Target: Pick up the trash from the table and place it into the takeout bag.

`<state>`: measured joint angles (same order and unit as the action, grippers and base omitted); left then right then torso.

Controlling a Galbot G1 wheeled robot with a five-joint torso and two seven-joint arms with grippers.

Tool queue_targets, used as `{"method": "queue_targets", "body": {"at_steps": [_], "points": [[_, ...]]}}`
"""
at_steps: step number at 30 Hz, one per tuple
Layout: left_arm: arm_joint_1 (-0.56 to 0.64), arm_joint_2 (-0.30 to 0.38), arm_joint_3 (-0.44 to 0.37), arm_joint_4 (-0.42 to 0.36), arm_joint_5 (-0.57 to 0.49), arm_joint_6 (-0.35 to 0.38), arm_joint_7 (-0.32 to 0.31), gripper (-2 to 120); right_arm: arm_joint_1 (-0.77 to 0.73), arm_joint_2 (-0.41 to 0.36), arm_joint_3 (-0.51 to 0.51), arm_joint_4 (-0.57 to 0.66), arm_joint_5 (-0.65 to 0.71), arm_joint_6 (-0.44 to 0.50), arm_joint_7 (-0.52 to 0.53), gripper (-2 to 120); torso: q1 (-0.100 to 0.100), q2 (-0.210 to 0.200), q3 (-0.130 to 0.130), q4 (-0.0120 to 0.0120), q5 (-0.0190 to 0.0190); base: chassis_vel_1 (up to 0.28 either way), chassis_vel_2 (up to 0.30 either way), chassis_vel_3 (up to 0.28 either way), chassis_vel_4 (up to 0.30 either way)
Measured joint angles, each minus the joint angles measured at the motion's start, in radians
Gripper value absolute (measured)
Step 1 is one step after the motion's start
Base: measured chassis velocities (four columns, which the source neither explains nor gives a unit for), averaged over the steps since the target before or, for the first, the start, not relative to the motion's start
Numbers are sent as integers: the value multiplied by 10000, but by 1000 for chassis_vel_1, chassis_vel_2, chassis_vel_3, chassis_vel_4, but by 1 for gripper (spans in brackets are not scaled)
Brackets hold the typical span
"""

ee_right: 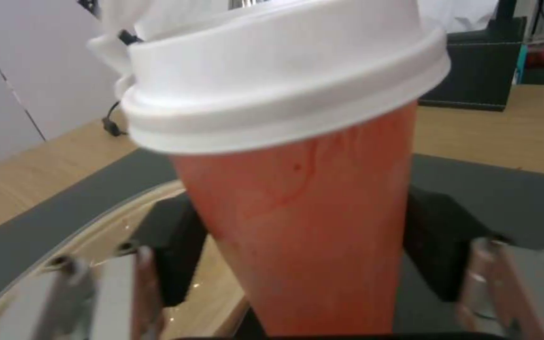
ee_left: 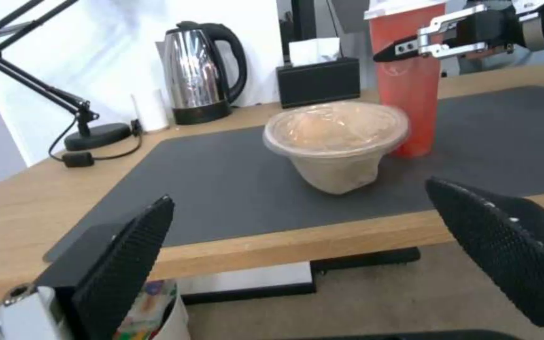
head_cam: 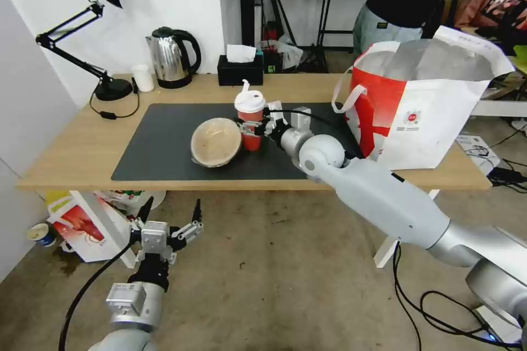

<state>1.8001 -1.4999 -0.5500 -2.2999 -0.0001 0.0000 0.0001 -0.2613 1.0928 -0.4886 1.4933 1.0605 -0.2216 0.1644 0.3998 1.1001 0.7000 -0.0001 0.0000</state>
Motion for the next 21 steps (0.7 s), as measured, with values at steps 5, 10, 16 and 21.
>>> {"method": "queue_targets", "body": {"at_steps": [5,10,16,21], "points": [[0,0,0,0,0,0,0,100,-34,-48,12,42,3,9,4,50,0,0,0,1,-1,0,0,0,0],[0,0,0,0,0,0,0,100,-45,-214,41,111,27,10,1,37,0,0,0,2,0,0,0,0,0],[0,0,0,0,0,0,0,100,-9,-358,57,136,87,52,-6,26,2,-1,0,1,0,0,0,0,0],[0,0,0,0,0,0,0,100,4,-411,87,136,117,239,-28,14,3,-1,0,1,0,0,0,0,0]]}}
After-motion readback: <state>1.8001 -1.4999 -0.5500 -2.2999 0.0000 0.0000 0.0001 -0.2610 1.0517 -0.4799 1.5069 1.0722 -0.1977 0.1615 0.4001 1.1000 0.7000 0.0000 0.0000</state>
